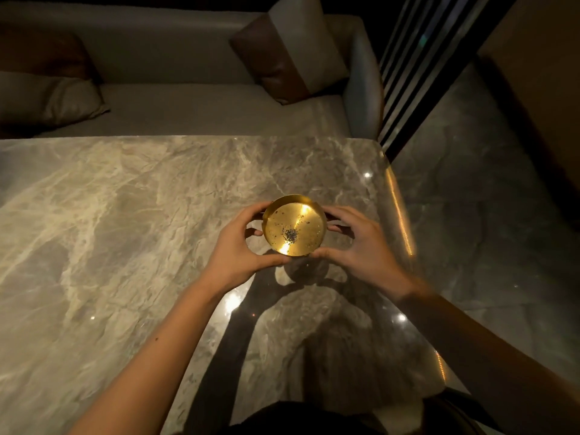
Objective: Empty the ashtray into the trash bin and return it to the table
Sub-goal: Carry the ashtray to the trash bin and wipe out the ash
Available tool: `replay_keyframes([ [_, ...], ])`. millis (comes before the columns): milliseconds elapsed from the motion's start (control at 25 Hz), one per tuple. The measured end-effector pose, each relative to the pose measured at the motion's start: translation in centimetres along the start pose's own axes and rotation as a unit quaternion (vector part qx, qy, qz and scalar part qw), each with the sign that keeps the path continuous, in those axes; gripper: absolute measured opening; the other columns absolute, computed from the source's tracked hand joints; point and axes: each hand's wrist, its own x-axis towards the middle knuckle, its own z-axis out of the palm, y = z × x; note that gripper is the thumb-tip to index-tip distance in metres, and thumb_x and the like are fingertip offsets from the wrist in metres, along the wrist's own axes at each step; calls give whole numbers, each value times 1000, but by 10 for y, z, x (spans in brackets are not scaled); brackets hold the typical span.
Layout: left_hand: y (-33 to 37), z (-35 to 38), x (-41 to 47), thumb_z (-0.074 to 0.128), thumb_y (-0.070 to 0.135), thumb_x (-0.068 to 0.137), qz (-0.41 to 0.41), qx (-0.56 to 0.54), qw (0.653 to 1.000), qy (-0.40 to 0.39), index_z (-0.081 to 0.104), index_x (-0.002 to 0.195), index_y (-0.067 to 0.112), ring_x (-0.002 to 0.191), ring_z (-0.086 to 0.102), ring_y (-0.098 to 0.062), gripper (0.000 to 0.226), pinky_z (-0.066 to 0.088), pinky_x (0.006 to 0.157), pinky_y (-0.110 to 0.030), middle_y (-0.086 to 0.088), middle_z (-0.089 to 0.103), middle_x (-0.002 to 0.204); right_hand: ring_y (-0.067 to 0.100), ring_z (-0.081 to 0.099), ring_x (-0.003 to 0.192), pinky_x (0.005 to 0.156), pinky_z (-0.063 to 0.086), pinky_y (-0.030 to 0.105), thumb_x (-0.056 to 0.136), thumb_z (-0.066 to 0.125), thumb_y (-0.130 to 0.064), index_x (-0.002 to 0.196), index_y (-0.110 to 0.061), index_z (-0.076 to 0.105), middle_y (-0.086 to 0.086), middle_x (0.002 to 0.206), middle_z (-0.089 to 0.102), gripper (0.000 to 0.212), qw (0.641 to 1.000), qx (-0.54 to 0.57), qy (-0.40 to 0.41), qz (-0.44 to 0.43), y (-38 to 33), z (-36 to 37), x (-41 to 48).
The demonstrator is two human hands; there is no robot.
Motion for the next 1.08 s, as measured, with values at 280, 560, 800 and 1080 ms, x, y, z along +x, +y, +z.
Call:
replay_keyframes([
  [280,1,8,0,90,40,47,9,-27,999,-19,50,133,29,115,54,-2,95,53,92,-37,18,56,127,-2,57,112,96,45,11,60,87,-29,133,-21,54,-8,125,57,80,1000,-19,16,18,-7,-5,-15],
  [560,10,51,11,93,33,49,2,-16,999,-44,51,134,26,114,55,-1,95,52,91,-31,12,56,129,4,58,115,101,46,20,60,87,-33,132,-17,56,-5,126,59,81,999,-7,32,33,25,-36,-31],
  [800,31,124,34,94,31,50,-19,-6,999,-36,50,134,29,115,55,-4,95,51,92,-30,12,57,129,2,58,113,100,48,22,59,88,-34,132,-18,56,-5,123,58,81,999,1,15,31,80,-98,-32],
  [1080,62,237,69,93,36,48,-58,3,998,-1,51,132,33,116,56,-5,94,52,92,-29,9,57,129,4,55,117,101,43,14,62,88,-24,133,-12,54,-3,125,56,80,999,28,-22,13,159,-196,-29],
])
